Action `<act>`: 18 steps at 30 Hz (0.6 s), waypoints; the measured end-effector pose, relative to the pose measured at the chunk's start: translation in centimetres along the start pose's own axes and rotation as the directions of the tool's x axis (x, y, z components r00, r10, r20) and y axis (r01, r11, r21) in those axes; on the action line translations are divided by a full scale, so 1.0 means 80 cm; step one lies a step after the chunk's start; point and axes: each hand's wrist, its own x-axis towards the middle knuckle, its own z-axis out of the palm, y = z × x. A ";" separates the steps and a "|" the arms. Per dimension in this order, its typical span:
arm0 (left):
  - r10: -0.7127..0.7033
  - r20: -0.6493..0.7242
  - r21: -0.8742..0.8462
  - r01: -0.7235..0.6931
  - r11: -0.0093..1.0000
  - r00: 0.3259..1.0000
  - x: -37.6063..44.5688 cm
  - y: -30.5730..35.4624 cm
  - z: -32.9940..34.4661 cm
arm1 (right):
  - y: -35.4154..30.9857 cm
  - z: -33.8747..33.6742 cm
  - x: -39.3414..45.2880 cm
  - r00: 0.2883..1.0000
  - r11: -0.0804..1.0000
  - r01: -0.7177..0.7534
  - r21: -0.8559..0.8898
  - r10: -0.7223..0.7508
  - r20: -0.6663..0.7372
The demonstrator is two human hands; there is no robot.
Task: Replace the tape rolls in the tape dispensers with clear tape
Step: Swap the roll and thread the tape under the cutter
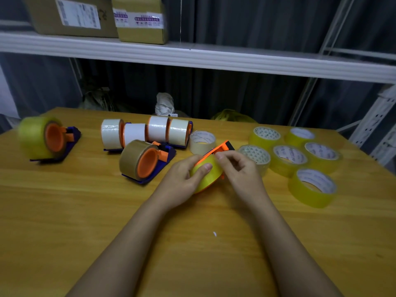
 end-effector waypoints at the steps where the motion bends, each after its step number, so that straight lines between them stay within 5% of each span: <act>1: 0.004 0.003 0.001 -0.004 1.000 1.000 0.000 0.000 0.000 | 0.002 0.001 0.000 0.999 0.998 0.032 -0.054 -0.032 -0.006; 7: -0.005 -0.003 -0.003 0.005 1.000 1.000 -0.001 0.001 0.000 | 0.007 0.000 0.000 0.979 0.962 0.184 -0.202 -0.199 -0.056; 18: 0.016 -0.001 0.029 -0.016 0.999 1.000 -0.002 -0.002 0.000 | -0.002 0.000 -0.002 0.987 0.981 0.158 -0.110 -0.156 0.028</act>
